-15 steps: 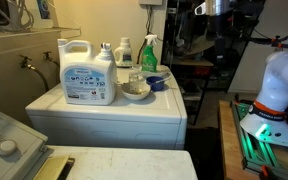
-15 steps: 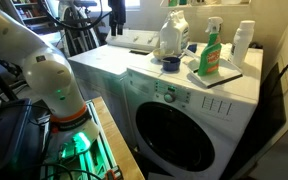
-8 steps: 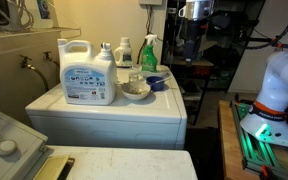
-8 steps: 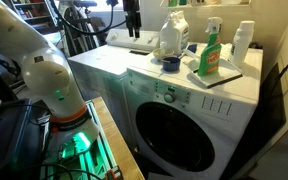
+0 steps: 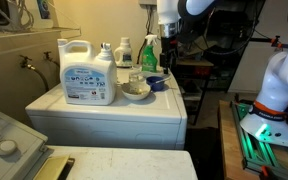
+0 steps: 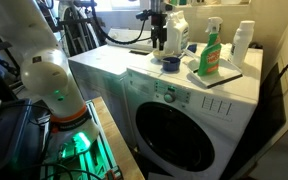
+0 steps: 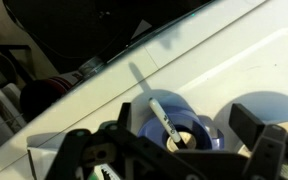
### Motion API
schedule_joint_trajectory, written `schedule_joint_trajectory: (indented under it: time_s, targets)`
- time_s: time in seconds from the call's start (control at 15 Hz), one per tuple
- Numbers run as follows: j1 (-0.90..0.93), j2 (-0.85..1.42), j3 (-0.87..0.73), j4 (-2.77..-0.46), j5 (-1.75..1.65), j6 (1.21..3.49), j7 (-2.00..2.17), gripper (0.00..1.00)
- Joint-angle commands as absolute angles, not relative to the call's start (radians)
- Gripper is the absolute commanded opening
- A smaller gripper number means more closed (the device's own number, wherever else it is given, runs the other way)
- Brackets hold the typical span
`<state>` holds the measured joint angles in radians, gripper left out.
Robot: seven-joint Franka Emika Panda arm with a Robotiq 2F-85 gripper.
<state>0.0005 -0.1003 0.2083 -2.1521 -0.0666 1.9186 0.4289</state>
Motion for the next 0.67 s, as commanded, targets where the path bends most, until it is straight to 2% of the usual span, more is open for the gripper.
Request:
schedule_joint_trajectory:
  time_s: [0.0, 0.2, 0.47, 0.6]
  targets:
    - [0.033, -0.093, 0.177, -2.144, -0.07, 1.916, 0.433, 1.0]
    - [0.038, -0.05, 0.167, -2.157, -0.131, 1.974, 0.35, 1.0]
    - [0.036, 0.019, 0.129, -2.14, -0.131, 1.943, 0.19, 1.0]
    - [0.037, 0.047, 0.115, -2.129, -0.119, 1.947, 0.125, 0.81]
